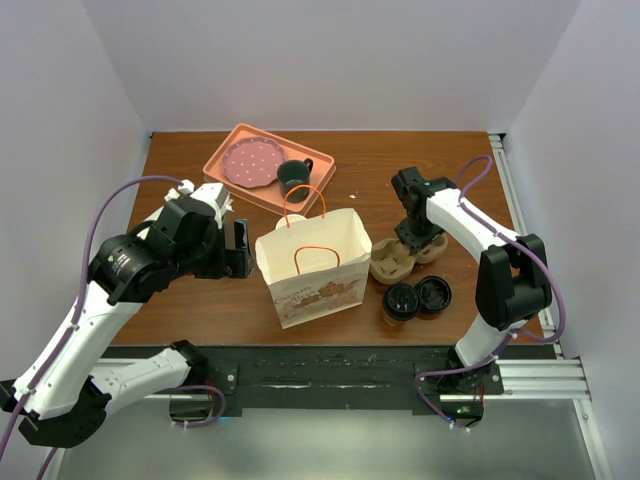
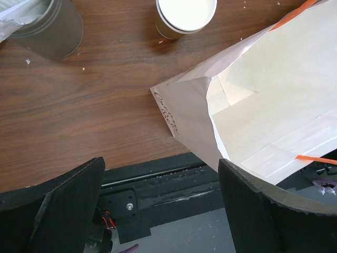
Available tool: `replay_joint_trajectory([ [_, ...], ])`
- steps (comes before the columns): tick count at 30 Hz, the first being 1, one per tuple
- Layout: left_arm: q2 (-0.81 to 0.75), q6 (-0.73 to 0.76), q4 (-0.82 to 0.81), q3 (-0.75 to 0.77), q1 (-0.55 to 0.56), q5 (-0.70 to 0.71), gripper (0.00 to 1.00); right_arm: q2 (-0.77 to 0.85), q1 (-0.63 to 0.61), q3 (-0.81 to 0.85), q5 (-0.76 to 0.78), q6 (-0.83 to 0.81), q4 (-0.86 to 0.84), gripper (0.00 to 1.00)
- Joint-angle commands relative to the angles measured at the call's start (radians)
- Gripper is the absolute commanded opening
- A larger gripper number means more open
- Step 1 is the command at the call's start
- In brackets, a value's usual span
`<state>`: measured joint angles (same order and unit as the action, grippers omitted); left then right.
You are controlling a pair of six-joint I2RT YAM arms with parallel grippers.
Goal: Pack the takeout coffee
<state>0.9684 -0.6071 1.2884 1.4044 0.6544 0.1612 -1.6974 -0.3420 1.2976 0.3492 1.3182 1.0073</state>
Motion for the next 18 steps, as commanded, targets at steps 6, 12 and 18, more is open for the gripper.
replay_joint_trajectory([
  [6,-0.005,0.02,-0.023,0.022,-0.006,0.011,0.94,-0.002,-0.002,0.063,0.019,-0.007,0.025,0.38],
  [12,-0.007,0.017,-0.017,0.024,-0.007,0.015,0.94,0.007,-0.002,0.06,0.019,-0.01,0.02,0.28],
  [18,-0.016,0.012,-0.017,0.018,-0.006,0.017,0.94,0.019,-0.002,0.088,0.039,-0.023,0.036,0.28],
])
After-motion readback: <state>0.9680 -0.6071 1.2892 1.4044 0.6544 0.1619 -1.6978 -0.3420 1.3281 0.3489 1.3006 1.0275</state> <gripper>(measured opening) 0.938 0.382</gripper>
